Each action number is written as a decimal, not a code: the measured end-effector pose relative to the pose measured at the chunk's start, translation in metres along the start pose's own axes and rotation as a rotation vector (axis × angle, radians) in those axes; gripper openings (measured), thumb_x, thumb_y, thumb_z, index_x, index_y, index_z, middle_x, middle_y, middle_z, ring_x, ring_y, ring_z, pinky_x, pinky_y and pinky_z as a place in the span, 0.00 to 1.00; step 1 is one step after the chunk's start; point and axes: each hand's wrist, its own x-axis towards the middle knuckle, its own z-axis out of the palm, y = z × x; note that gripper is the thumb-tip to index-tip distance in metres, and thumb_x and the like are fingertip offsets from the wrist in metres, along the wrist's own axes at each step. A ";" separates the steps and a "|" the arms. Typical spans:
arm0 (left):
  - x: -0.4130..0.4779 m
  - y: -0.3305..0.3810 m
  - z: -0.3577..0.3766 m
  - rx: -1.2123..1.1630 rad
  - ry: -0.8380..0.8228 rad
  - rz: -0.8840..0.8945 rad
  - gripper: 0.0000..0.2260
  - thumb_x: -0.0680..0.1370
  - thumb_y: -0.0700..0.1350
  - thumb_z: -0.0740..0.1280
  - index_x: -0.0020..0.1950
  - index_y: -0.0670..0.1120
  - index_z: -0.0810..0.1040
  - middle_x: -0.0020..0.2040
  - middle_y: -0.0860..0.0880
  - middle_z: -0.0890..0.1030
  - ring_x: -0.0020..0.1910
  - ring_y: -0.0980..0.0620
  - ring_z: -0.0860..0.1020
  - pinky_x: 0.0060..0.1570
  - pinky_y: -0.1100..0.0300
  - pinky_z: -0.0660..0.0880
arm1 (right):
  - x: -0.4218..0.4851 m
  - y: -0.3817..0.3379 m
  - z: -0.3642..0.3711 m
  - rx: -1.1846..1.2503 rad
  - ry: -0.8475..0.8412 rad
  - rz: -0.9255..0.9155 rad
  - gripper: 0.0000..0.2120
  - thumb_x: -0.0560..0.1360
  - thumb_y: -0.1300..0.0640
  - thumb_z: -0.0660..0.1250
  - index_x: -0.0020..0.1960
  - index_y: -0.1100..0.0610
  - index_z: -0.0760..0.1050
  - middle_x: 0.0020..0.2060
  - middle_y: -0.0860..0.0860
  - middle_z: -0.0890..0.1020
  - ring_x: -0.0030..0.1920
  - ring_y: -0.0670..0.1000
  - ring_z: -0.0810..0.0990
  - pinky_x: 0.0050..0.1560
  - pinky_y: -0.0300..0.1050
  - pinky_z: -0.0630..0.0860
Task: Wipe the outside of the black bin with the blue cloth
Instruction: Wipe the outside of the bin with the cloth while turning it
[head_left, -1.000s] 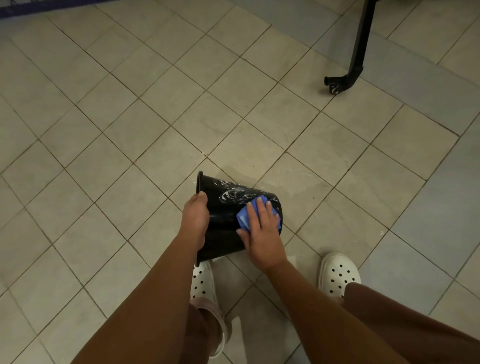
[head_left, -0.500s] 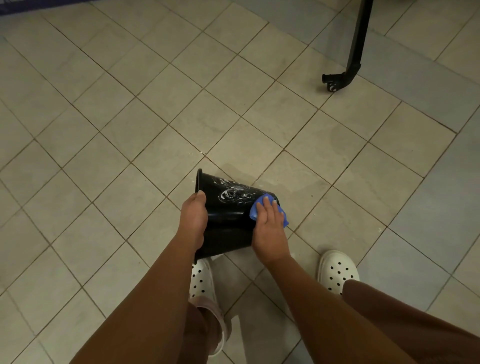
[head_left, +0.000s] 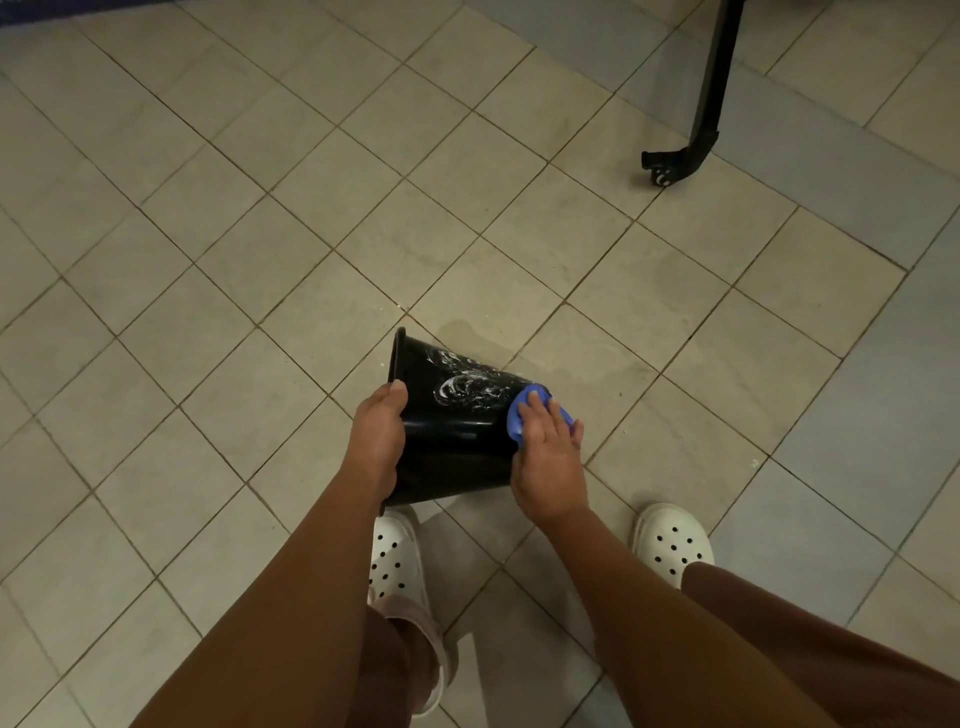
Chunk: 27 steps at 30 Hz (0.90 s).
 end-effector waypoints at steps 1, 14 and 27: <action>0.001 0.001 -0.001 0.003 -0.007 -0.020 0.12 0.84 0.50 0.57 0.54 0.47 0.77 0.52 0.41 0.80 0.53 0.41 0.78 0.49 0.49 0.74 | -0.003 0.002 -0.001 -0.028 0.004 -0.012 0.25 0.73 0.64 0.62 0.70 0.60 0.65 0.72 0.59 0.63 0.73 0.63 0.56 0.71 0.61 0.50; 0.009 0.010 0.009 0.075 0.080 -0.114 0.22 0.84 0.57 0.51 0.66 0.43 0.73 0.55 0.41 0.78 0.54 0.42 0.77 0.59 0.46 0.72 | -0.017 0.005 0.010 0.055 -0.063 0.160 0.22 0.77 0.59 0.61 0.70 0.58 0.63 0.75 0.57 0.53 0.75 0.61 0.46 0.73 0.63 0.47; 0.005 0.005 0.009 0.100 0.097 0.028 0.16 0.85 0.50 0.53 0.53 0.44 0.76 0.48 0.43 0.79 0.49 0.44 0.77 0.49 0.50 0.73 | -0.019 -0.004 0.008 0.048 -0.061 0.242 0.32 0.71 0.68 0.63 0.73 0.65 0.57 0.70 0.64 0.61 0.69 0.66 0.59 0.69 0.62 0.61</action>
